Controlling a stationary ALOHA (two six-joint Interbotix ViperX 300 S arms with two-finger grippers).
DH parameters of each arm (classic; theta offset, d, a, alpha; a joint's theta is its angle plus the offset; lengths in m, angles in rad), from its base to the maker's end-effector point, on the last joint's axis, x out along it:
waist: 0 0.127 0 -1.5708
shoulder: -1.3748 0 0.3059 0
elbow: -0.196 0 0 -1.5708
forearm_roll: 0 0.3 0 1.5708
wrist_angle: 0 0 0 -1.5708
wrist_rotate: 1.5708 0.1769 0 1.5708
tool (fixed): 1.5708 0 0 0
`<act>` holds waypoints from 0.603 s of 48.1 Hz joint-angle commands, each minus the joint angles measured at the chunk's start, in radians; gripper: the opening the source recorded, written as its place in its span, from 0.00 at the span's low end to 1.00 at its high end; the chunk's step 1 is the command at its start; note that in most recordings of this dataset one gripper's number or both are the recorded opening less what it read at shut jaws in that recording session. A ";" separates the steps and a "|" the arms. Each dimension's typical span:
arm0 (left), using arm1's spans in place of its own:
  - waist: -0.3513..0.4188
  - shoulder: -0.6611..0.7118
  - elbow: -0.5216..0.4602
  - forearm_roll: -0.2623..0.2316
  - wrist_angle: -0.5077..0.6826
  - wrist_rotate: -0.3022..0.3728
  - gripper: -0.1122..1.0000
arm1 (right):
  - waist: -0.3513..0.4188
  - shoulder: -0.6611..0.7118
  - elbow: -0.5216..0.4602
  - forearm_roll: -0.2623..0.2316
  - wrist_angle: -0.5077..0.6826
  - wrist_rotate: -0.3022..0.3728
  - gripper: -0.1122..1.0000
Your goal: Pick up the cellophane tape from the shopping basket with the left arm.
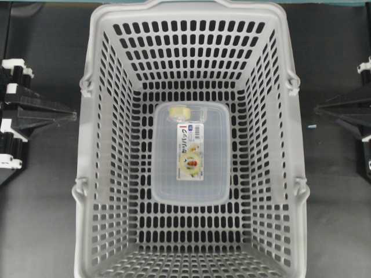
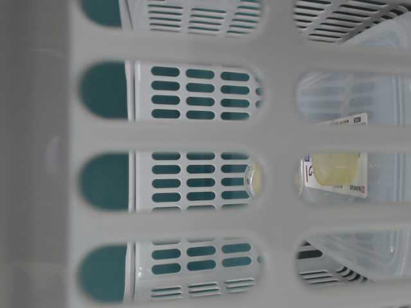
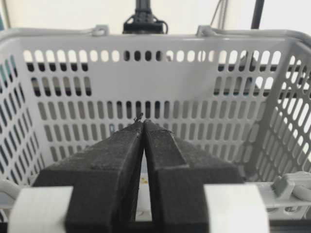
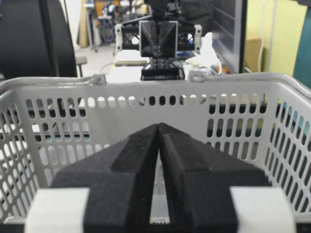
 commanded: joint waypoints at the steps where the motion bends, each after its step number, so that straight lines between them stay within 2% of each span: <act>1: -0.015 0.015 -0.112 0.041 0.103 -0.017 0.15 | 0.000 0.011 -0.025 0.005 -0.006 0.009 0.11; 5: -0.011 0.035 -0.210 0.041 0.265 -0.018 0.10 | 0.002 0.011 -0.038 0.008 0.025 0.017 0.11; 12: -0.023 0.087 -0.341 0.041 0.471 -0.021 0.10 | 0.018 0.009 -0.064 0.008 0.149 0.040 0.09; 19: -0.041 0.202 -0.460 0.041 0.606 -0.021 0.10 | 0.035 0.006 -0.098 0.006 0.245 0.032 0.10; 29: -0.043 0.385 -0.612 0.043 0.709 -0.017 0.10 | 0.034 -0.002 -0.104 0.008 0.259 0.034 0.10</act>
